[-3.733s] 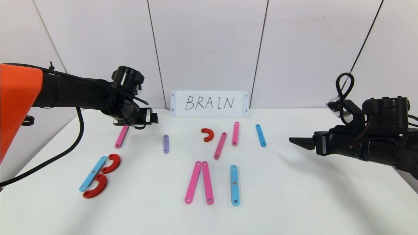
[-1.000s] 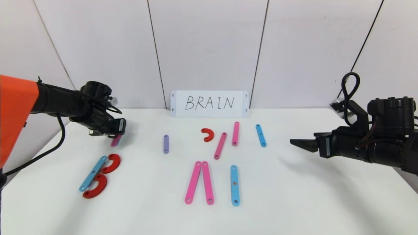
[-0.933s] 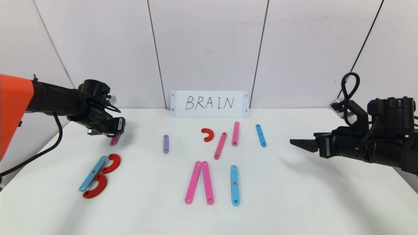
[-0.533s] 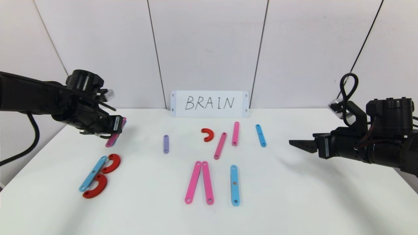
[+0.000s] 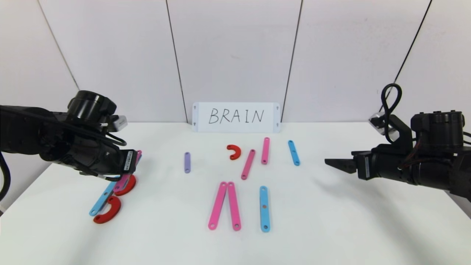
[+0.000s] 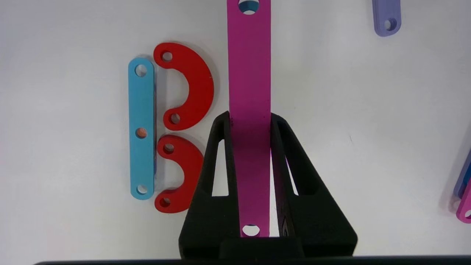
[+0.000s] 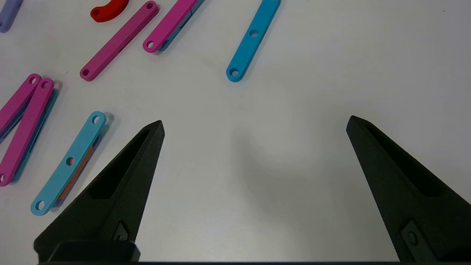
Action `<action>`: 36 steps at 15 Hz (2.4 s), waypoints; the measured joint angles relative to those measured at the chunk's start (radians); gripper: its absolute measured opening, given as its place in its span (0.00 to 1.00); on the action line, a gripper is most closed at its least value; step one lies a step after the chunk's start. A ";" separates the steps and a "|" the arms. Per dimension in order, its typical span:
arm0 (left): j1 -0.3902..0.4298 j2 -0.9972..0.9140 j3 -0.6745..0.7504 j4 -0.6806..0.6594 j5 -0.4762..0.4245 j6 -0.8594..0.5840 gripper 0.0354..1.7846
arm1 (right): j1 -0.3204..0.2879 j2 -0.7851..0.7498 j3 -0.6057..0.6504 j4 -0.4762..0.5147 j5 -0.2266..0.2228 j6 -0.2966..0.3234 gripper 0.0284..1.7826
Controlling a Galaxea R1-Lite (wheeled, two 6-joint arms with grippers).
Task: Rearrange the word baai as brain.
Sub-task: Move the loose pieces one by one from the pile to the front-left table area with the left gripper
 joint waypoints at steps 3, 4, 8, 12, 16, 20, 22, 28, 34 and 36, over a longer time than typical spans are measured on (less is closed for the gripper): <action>-0.076 -0.009 0.049 -0.008 0.052 -0.061 0.15 | 0.002 0.003 0.000 0.000 -0.002 -0.001 0.97; -0.105 -0.006 0.064 -0.012 0.067 -0.089 0.15 | 0.002 0.003 0.001 0.000 -0.002 -0.002 0.97; -0.194 0.047 0.099 -0.017 0.127 -0.185 0.15 | 0.003 0.004 0.003 -0.002 -0.002 -0.001 0.97; -0.218 0.091 0.129 -0.081 0.127 -0.190 0.15 | 0.005 0.004 0.008 -0.007 -0.002 -0.003 0.97; -0.221 0.123 0.155 -0.131 0.128 -0.185 0.15 | 0.011 0.008 0.008 -0.004 -0.005 -0.003 0.97; -0.233 0.129 0.168 -0.132 0.131 -0.183 0.15 | 0.014 0.013 0.008 -0.003 -0.005 -0.003 0.97; -0.234 0.129 0.169 -0.135 0.134 -0.184 0.15 | 0.014 0.014 0.008 -0.003 -0.005 -0.003 0.97; -0.235 0.130 0.166 -0.135 0.133 -0.187 0.15 | 0.015 0.016 0.013 -0.007 -0.005 -0.003 0.97; -0.234 0.127 0.168 -0.136 0.136 -0.190 0.25 | 0.020 0.019 0.014 -0.007 -0.007 -0.003 0.97; -0.234 0.127 0.168 -0.136 0.135 -0.190 0.40 | 0.020 0.020 0.014 -0.007 -0.006 -0.003 0.97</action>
